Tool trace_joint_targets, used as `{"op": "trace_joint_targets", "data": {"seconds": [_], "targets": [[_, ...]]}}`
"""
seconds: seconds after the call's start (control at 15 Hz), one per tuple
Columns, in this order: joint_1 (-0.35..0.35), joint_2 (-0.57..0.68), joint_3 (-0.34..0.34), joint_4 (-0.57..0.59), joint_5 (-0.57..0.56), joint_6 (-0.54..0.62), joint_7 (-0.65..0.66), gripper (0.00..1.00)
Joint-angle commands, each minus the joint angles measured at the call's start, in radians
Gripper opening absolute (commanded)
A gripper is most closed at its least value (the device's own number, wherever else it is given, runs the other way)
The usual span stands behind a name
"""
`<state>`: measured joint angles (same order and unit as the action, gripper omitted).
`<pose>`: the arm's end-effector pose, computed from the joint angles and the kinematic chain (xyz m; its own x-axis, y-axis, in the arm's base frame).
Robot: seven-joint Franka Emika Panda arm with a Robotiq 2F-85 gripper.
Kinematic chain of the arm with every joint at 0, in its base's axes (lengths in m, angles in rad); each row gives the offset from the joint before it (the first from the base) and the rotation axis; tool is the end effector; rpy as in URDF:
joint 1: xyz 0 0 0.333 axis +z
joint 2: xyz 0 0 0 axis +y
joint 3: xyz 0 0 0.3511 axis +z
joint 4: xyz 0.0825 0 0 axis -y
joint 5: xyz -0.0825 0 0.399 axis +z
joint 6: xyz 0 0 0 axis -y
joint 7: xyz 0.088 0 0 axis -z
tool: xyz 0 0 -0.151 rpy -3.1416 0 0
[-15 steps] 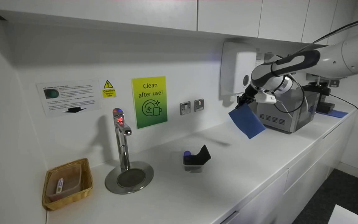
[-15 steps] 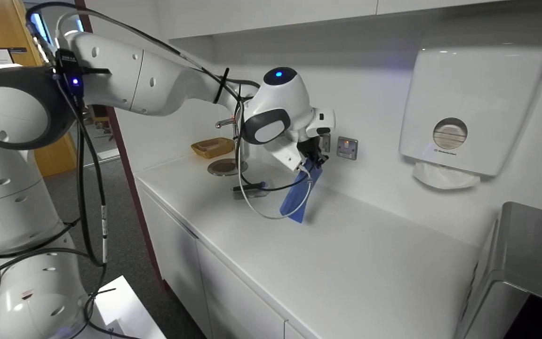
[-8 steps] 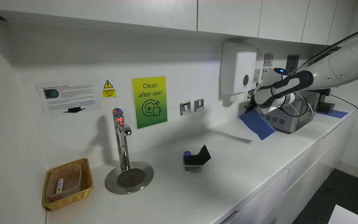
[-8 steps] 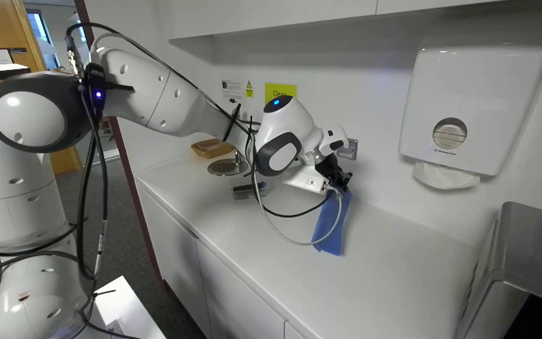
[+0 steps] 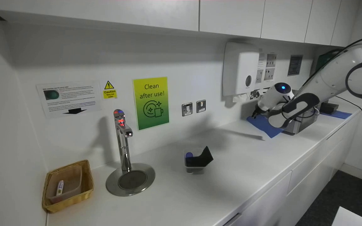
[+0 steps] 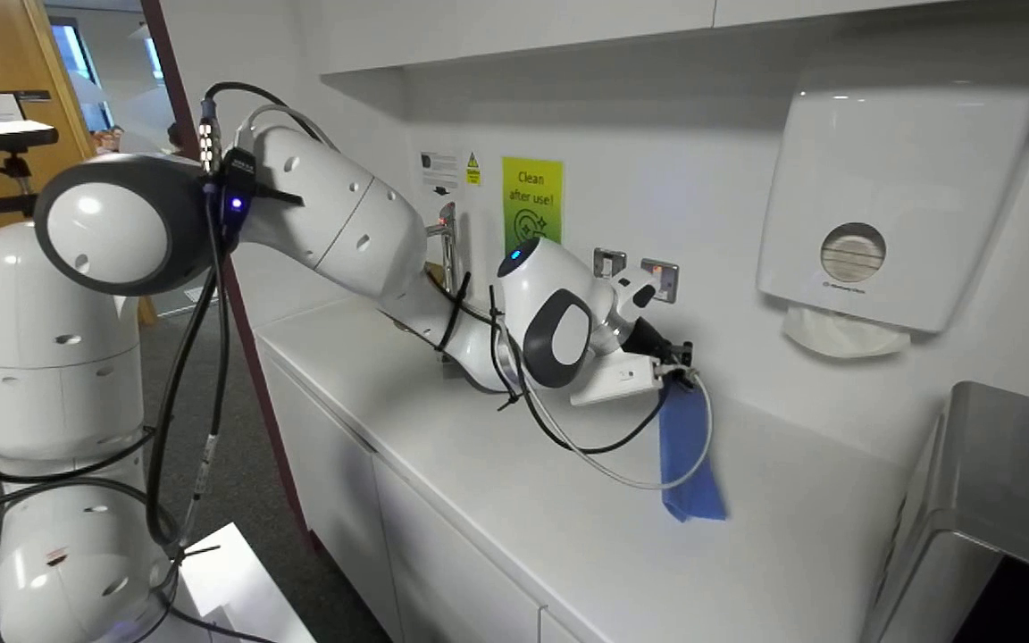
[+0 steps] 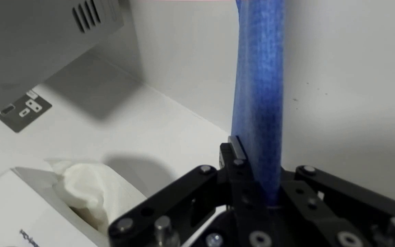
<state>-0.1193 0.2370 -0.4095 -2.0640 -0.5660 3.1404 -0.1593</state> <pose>0.6138 -0.2872 0.4127 0.7786 0.3771 0.5016 0.0303 -0.8210 0.5702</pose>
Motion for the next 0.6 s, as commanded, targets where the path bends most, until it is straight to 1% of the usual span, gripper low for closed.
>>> {"op": "trace_joint_targets", "data": {"seconds": [0.0, 0.07, 0.13, 0.2, 0.27, 0.33, 0.47, 0.53], "targets": [[0.049, 0.027, -0.037, -0.024, -0.044, 0.231, 0.051, 0.01], [0.042, 0.019, -0.006, -0.049, -0.008, 0.253, 0.067, 0.29], [0.021, 0.007, 0.043, -0.078, 0.013, 0.261, 0.104, 0.30], [-0.017, -0.013, 0.123, -0.118, 0.102, 0.251, 0.063, 0.36], [-0.037, -0.022, 0.158, -0.133, 0.040, 0.228, 0.172, 0.44], [-0.074, -0.036, 0.224, -0.157, 0.052, 0.206, 0.195, 0.54], [-0.176, -0.049, 0.370, -0.203, 0.031, 0.194, 0.290, 0.67], [-0.241, -0.052, 0.454, -0.227, 0.021, 0.193, 0.336, 0.75]]}}
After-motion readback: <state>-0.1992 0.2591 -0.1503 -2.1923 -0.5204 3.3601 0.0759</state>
